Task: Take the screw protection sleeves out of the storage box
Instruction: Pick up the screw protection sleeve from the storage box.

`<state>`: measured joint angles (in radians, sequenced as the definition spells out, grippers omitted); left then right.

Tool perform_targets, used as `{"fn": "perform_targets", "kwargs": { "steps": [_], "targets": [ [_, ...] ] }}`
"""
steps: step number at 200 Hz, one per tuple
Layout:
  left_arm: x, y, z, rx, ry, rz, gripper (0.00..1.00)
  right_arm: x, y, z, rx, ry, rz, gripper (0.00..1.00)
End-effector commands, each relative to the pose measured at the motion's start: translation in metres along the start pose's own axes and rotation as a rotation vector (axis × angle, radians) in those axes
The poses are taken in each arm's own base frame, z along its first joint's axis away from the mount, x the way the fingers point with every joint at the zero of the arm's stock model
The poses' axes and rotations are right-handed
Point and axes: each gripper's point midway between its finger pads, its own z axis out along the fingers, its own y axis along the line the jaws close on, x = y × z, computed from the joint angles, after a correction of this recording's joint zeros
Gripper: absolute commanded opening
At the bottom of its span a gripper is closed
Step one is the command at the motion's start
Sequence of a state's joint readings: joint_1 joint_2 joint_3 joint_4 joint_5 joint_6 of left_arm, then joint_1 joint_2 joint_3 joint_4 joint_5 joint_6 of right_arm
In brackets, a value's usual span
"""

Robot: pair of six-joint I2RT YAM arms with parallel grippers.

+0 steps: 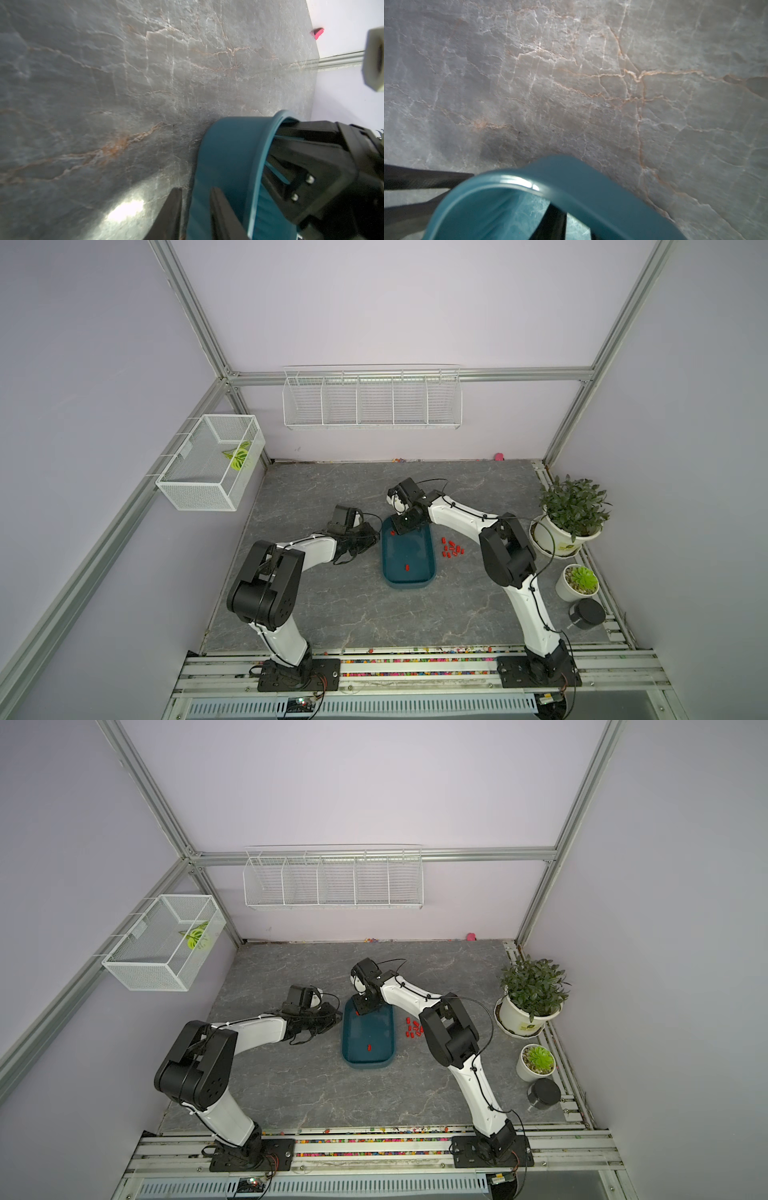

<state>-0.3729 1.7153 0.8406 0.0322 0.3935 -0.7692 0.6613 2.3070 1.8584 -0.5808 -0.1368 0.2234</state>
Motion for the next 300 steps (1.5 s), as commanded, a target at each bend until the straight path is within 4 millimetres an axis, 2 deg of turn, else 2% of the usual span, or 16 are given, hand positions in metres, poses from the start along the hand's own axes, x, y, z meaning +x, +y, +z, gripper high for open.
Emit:
{"fn": "perform_targets", "kwargs": {
  "steps": [1,127,207,237,300],
  "targets": [
    [-0.005,-0.004,0.000,0.014,-0.007,0.018,0.31,0.005,0.001,0.008,-0.013,0.028,-0.005,0.24],
    [-0.006,-0.004,-0.001,0.017,-0.011,0.018,0.30,0.011,0.005,0.016,0.006,0.063,-0.026,0.22],
    [-0.005,-0.004,-0.002,0.017,-0.010,0.019,0.30,0.012,0.008,0.016,0.017,0.068,-0.036,0.02],
    [-0.004,-0.004,-0.002,0.017,-0.010,0.020,0.30,0.009,0.010,0.008,0.013,0.049,-0.036,0.00],
    [-0.005,-0.003,-0.001,0.014,-0.008,0.017,0.31,-0.003,0.014,-0.029,0.017,-0.032,-0.046,0.00]
  ]
}}
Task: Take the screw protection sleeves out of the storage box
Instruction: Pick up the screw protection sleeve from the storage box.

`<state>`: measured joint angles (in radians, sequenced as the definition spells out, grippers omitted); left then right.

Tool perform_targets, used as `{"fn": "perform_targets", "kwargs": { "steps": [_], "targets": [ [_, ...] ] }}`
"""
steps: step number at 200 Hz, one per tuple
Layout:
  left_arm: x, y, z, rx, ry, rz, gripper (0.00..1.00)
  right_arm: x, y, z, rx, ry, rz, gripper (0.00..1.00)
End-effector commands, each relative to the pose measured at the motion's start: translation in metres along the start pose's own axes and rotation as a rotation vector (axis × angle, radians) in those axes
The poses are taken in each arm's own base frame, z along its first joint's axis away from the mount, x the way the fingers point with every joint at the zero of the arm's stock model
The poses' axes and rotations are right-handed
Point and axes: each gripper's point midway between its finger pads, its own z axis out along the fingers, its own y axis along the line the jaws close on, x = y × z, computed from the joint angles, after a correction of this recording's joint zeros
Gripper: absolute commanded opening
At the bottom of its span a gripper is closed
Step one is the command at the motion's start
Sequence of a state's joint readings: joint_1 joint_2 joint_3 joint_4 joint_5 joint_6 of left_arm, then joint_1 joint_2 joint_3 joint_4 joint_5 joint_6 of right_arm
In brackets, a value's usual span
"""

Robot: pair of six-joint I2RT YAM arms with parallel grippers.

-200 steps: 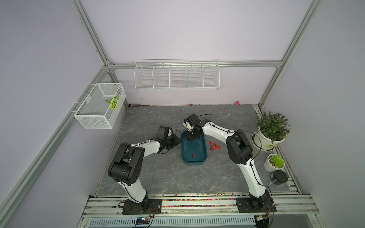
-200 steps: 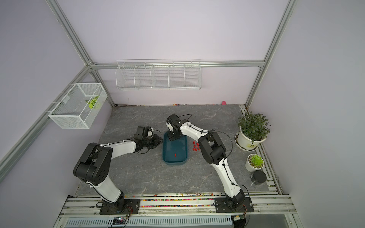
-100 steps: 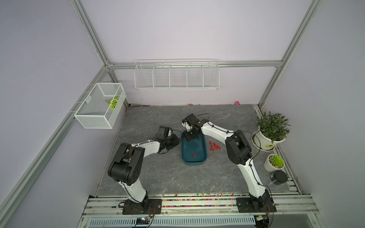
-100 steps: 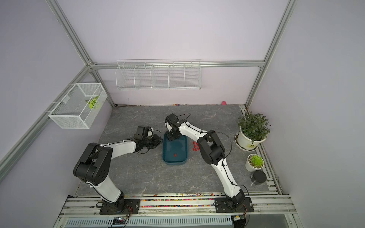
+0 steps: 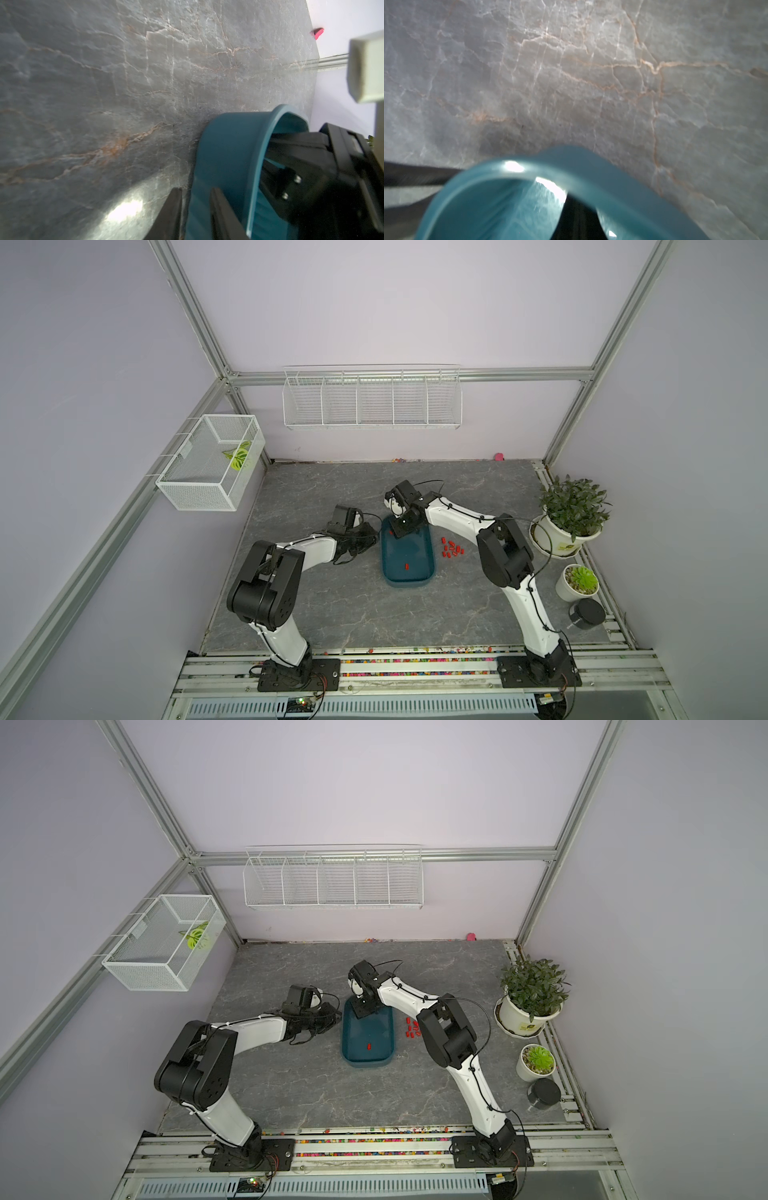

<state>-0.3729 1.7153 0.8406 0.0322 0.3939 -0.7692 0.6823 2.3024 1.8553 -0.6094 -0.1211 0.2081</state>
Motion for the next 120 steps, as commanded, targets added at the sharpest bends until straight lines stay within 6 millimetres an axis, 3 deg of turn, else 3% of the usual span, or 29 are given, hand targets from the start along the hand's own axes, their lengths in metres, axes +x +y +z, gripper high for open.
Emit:
{"fn": "perform_targets", "kwargs": {
  "steps": [1,120],
  "targets": [
    [-0.005,-0.003,-0.001,0.014,-0.009,0.017,0.30,-0.012,0.006,-0.031,0.006,-0.062,-0.017,0.00],
    [-0.005,-0.004,-0.001,0.016,-0.009,0.015,0.30,-0.007,0.011,-0.107,0.004,-0.140,-0.024,0.00]
  ]
}}
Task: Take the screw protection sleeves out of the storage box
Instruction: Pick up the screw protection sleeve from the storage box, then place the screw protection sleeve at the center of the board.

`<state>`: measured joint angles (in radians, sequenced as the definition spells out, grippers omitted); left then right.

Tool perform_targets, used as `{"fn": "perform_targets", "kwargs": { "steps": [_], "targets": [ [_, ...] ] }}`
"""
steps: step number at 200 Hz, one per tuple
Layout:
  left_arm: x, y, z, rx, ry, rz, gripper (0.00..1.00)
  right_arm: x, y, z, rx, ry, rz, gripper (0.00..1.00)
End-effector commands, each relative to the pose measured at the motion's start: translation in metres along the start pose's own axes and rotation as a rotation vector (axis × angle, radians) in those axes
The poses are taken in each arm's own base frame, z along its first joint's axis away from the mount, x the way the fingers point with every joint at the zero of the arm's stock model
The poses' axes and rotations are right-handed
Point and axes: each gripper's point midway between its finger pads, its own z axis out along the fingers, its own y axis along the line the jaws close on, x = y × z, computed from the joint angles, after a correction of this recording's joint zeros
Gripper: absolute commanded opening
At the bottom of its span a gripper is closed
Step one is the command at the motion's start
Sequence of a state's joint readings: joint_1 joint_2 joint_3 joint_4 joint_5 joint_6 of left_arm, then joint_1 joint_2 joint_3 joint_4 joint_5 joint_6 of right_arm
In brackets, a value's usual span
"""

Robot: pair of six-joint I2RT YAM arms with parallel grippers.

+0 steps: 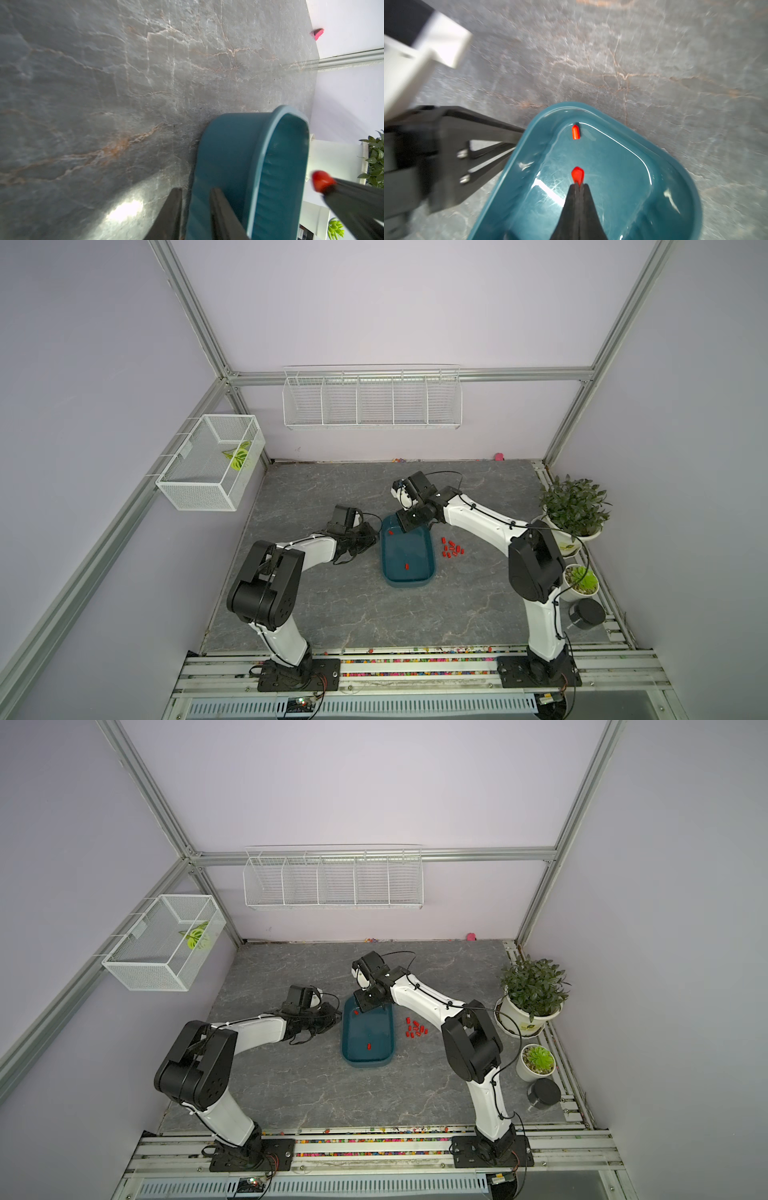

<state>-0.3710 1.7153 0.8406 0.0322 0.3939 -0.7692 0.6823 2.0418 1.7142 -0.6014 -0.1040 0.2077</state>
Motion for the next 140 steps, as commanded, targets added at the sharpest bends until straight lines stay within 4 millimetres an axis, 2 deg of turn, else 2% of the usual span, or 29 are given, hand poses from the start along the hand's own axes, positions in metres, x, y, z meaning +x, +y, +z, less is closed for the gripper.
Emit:
{"fn": "perform_targets", "kwargs": {
  "steps": [1,56,103,140],
  "targets": [
    [-0.005,-0.004,0.000,0.015,-0.008,0.016,0.30,0.002,0.001,-0.022,0.005,-0.012,-0.008,0.00],
    [-0.006,-0.004,0.000,0.015,-0.008,0.014,0.30,0.011,-0.011,-0.058,0.036,-0.028,0.005,0.00],
    [-0.005,-0.004,0.001,0.016,-0.006,0.012,0.30,0.033,-0.038,-0.084,0.076,-0.045,0.049,0.00],
    [-0.004,-0.003,0.001,0.014,-0.005,0.009,0.30,0.055,-0.060,-0.093,0.106,-0.037,0.088,0.00]
  ]
}}
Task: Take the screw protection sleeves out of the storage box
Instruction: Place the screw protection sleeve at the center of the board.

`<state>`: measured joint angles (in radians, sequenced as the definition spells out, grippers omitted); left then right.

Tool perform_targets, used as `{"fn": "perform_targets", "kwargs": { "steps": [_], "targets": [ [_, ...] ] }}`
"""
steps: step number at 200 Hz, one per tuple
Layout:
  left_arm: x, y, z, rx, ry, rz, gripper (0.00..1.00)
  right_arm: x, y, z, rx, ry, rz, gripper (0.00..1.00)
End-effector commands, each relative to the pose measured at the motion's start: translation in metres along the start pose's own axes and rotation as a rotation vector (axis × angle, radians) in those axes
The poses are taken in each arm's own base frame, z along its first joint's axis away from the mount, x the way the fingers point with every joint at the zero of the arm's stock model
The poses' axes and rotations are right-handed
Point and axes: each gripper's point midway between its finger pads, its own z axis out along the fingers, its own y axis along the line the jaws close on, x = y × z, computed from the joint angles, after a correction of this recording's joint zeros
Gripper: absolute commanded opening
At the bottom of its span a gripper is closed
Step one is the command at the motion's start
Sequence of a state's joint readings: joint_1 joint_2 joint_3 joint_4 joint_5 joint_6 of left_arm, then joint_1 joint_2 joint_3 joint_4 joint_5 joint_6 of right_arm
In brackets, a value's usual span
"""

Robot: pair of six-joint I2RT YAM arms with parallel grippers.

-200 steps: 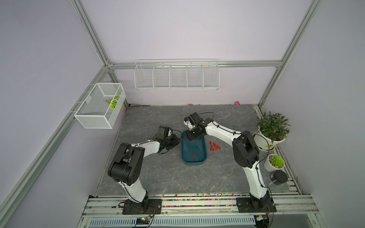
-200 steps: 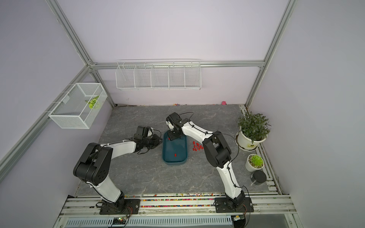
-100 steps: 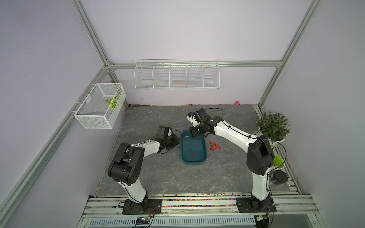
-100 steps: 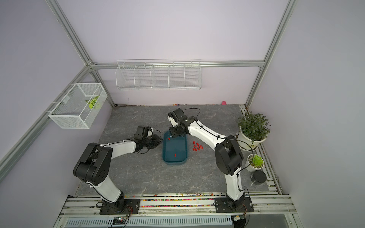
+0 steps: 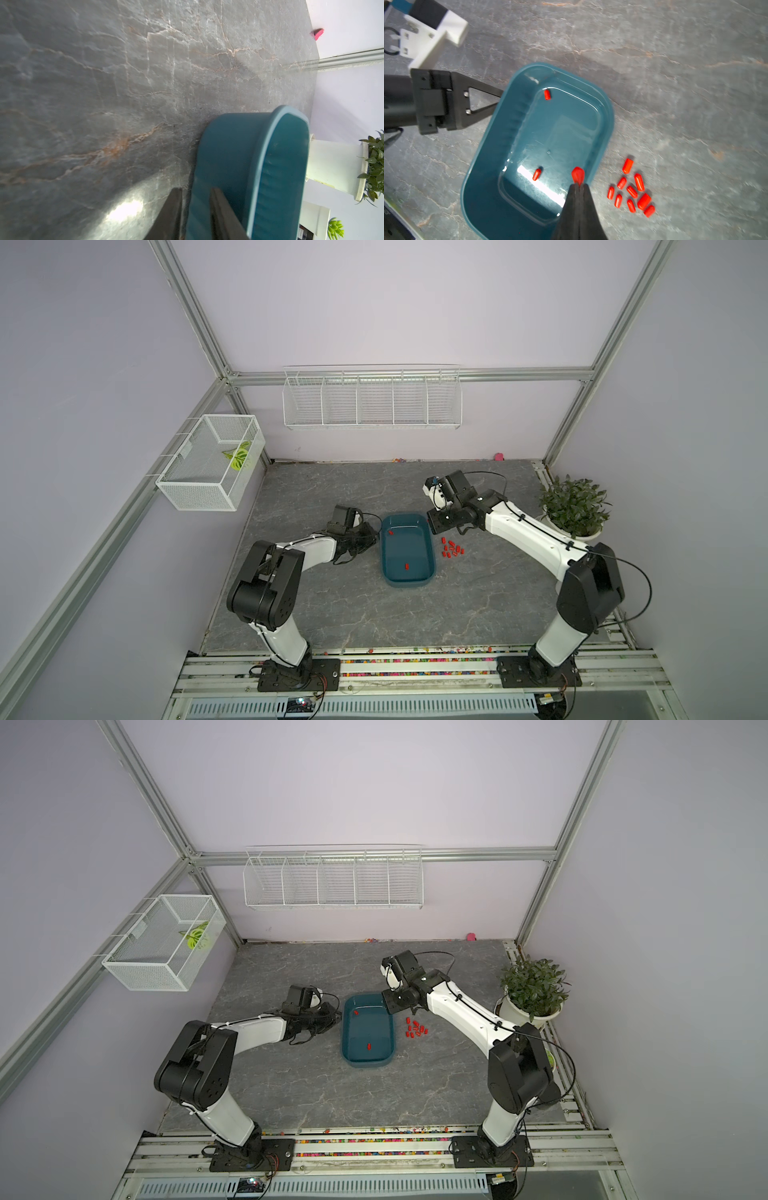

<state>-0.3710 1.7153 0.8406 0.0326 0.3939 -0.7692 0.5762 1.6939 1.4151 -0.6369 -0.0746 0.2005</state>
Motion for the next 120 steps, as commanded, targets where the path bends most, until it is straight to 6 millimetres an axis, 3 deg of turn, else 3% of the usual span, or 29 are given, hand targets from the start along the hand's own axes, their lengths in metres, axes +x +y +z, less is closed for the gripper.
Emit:
{"fn": "perform_targets", "kwargs": {
  "steps": [1,50,120],
  "targets": [
    [-0.004,-0.002,0.001,0.014,-0.005,0.009,0.30,0.011,-0.014,-0.007,0.025,-0.003,0.008,0.00],
    [-0.002,-0.002,0.002,0.016,0.000,0.008,0.30,0.043,-0.037,-0.002,0.045,0.021,0.055,0.00],
    [-0.002,-0.002,0.002,0.017,0.003,0.008,0.30,0.099,-0.049,0.020,0.080,0.102,0.077,0.00]
  ]
}}
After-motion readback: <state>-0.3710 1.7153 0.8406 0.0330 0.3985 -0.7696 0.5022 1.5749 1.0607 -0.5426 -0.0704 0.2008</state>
